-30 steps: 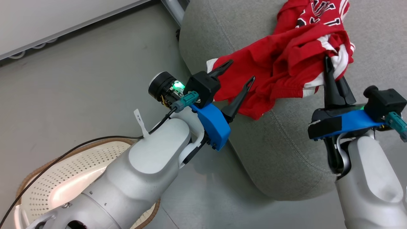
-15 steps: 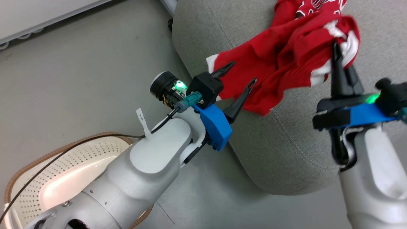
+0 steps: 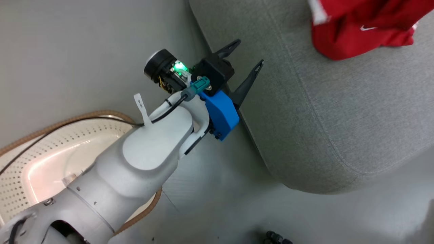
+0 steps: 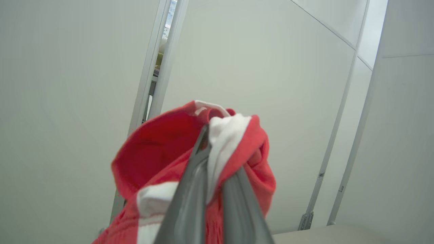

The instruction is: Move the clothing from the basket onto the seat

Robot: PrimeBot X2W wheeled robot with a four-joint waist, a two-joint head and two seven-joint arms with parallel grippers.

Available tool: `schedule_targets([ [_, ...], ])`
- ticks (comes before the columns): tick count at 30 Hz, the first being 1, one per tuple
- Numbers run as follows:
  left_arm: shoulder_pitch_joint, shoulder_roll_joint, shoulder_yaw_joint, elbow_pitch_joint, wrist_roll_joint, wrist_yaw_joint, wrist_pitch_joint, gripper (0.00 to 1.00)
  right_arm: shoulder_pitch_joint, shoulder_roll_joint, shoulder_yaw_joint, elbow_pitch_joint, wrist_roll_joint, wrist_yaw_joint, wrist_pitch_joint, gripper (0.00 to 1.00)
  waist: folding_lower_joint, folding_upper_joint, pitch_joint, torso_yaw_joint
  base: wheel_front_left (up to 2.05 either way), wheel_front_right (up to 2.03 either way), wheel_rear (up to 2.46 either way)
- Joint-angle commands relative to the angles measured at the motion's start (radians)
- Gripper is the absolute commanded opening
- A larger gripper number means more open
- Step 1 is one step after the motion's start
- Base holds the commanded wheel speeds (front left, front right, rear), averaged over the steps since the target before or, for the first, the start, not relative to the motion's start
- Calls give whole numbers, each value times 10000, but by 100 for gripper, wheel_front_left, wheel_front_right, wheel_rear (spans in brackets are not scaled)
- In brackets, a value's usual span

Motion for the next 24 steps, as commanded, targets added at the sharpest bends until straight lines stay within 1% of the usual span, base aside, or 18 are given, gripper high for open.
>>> schedule_targets([
  [1,-256,213,-37,-160,146,93,112,100,-434,-405,-426,140,105,-11,-4,0,-1,0,726,53,0,0,0],
  [6,-653,535,-48,-603,317,255,403,100,-891,-1170,-1346,832,396,-11,-2,0,-1,0,1574,40,0,0,0],
  [8,-722,599,-55,-685,354,284,453,100,-952,-1275,-1455,1062,436,-11,-4,0,-1,0,1725,48,0,0,0],
  [11,-897,795,-92,-925,439,341,604,100,-1092,-1372,-1791,1903,890,-11,-4,0,-1,0,2116,100,0,0,0],
  [13,-970,867,-113,-1070,500,381,685,100,-1069,-1468,-1909,2445,883,-11,-4,0,-1,0,2290,134,0,0,0],
  [18,-964,1011,-122,-1387,496,502,760,100,-831,-1245,-1764,3853,689,-11,-4,0,-1,0,2488,253,0,0,0],
  [24,-964,1142,-122,-1642,472,621,824,100,-676,-791,-1500,5027,472,-11,-4,0,-1,0,2572,319,0,0,0],
])
